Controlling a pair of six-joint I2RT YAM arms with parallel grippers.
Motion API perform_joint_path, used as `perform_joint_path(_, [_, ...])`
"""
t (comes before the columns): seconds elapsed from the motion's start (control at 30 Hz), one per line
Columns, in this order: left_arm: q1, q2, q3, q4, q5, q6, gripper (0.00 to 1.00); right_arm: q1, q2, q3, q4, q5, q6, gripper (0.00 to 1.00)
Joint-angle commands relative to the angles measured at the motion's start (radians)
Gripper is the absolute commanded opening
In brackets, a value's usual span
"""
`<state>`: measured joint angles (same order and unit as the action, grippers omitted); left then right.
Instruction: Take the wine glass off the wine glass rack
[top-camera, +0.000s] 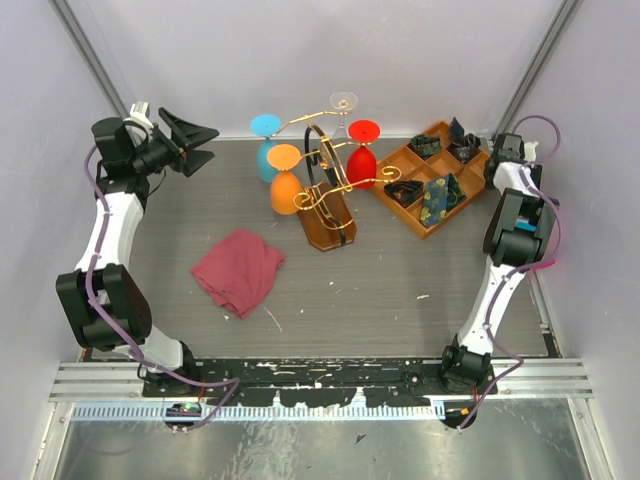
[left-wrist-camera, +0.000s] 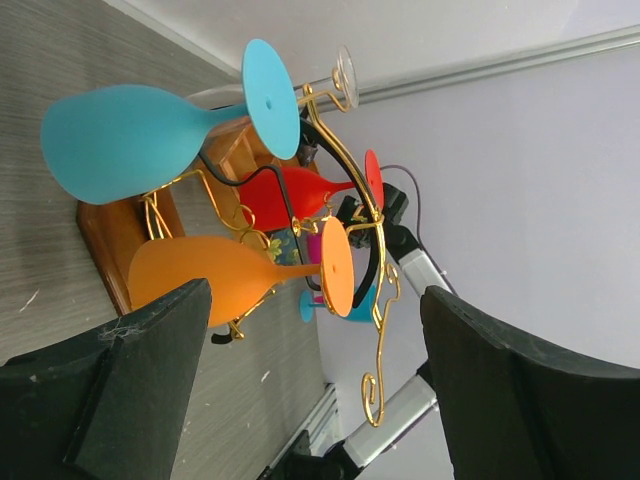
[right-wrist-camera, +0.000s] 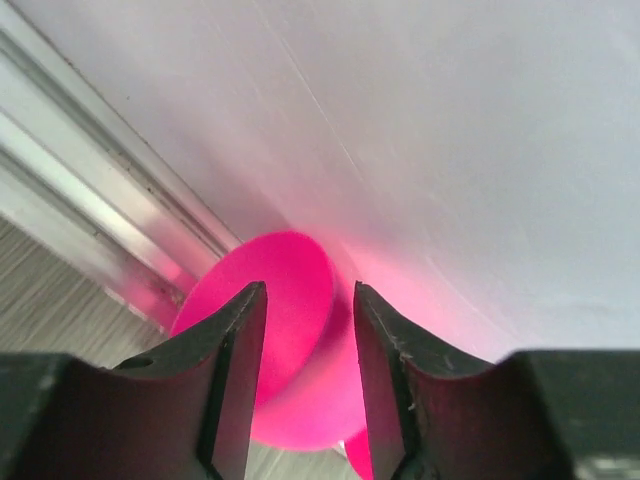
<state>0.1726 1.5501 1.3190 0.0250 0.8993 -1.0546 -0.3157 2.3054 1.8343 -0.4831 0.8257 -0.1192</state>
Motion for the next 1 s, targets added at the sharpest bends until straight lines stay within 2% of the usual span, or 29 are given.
perform_joint_path(0.0, [-0.004,0.006,-0.005,0.044,0.017,-0.012,0.92,0.076,-0.229,-0.099,0.218,0.053,-0.054,0.42])
perform_joint_path(0.13, [-0.004,-0.002,-0.006,0.047,0.016,-0.015,0.92,0.141,-0.334,-0.187,0.347,0.077,-0.106,0.35])
perform_joint_path(0.27, [-0.004,-0.013,-0.009,0.046,0.019,-0.015,0.92,0.181,-0.373,-0.244,0.42,0.093,-0.135,0.28])
perform_joint_path(0.37, [-0.004,-0.016,-0.008,0.046,0.024,-0.014,0.92,0.171,-0.335,-0.199,0.336,0.134,-0.084,0.42])
perform_joint_path(0.47, [-0.004,-0.014,-0.009,0.046,0.023,-0.013,0.92,0.13,-0.26,-0.093,0.158,0.115,0.036,0.55])
perform_joint_path(0.57, [-0.004,-0.006,-0.018,0.051,0.023,-0.015,0.92,0.095,-0.177,0.013,0.025,0.105,0.145,0.56])
perform_joint_path(0.73, [-0.004,0.001,-0.037,0.069,0.025,-0.022,0.92,0.086,-0.037,0.139,-0.085,0.164,0.223,0.63])
perform_joint_path(0.87, [-0.005,0.002,-0.034,0.072,0.03,-0.022,0.92,0.079,0.027,0.144,-0.119,0.188,0.274,0.69])
perform_joint_path(0.97, [-0.004,0.004,-0.026,0.07,0.035,-0.024,0.92,0.068,0.049,0.137,-0.172,0.157,0.317,0.7])
